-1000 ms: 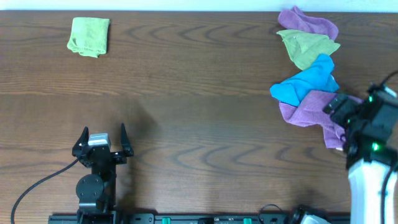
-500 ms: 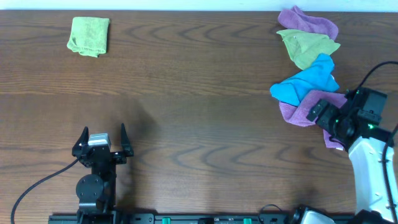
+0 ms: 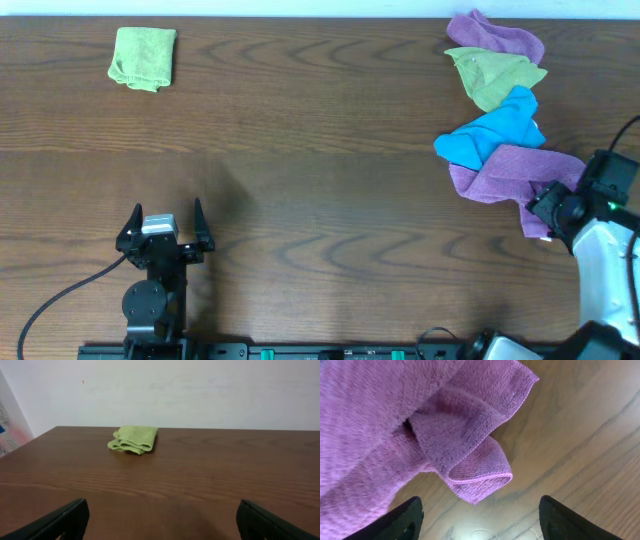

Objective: Fold the cloth
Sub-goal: 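Grasp the edge of the purple cloth with the right gripper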

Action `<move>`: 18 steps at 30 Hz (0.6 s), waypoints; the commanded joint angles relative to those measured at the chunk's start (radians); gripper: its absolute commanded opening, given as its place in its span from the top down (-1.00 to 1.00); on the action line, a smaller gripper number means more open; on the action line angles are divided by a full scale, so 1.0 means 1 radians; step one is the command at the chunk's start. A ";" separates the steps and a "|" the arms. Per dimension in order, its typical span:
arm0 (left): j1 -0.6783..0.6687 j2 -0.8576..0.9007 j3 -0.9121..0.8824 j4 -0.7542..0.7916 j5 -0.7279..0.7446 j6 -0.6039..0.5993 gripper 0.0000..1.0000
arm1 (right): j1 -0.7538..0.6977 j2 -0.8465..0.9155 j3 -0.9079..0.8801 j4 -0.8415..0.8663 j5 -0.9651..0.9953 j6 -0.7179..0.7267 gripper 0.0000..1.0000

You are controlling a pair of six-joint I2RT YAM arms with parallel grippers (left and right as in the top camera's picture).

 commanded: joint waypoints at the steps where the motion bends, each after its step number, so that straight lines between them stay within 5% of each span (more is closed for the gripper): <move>1: 0.004 -0.006 -0.016 -0.048 -0.043 0.010 -0.91 | -0.010 0.054 0.005 0.003 0.002 -0.019 -0.38; 5: 0.004 -0.006 -0.016 -0.048 -0.043 0.010 -0.91 | -0.010 0.093 0.005 0.034 -0.003 -0.019 -0.20; 8: 0.004 -0.006 -0.016 -0.048 -0.043 0.011 -0.91 | -0.010 0.098 0.005 0.070 -0.013 -0.019 0.42; 9: 0.004 -0.006 -0.016 -0.048 -0.043 0.010 -0.91 | -0.010 0.098 0.005 0.086 -0.014 -0.019 0.44; 12: 0.004 -0.006 -0.016 -0.048 -0.043 0.010 -0.91 | -0.010 0.101 0.005 0.119 -0.014 -0.019 0.24; 14: 0.004 -0.006 -0.016 -0.048 -0.043 0.010 -0.91 | -0.010 0.102 0.005 0.128 -0.015 -0.019 -0.14; 18: 0.004 -0.006 -0.016 -0.048 -0.043 0.011 -0.91 | -0.010 0.105 0.005 0.128 -0.068 -0.020 -0.23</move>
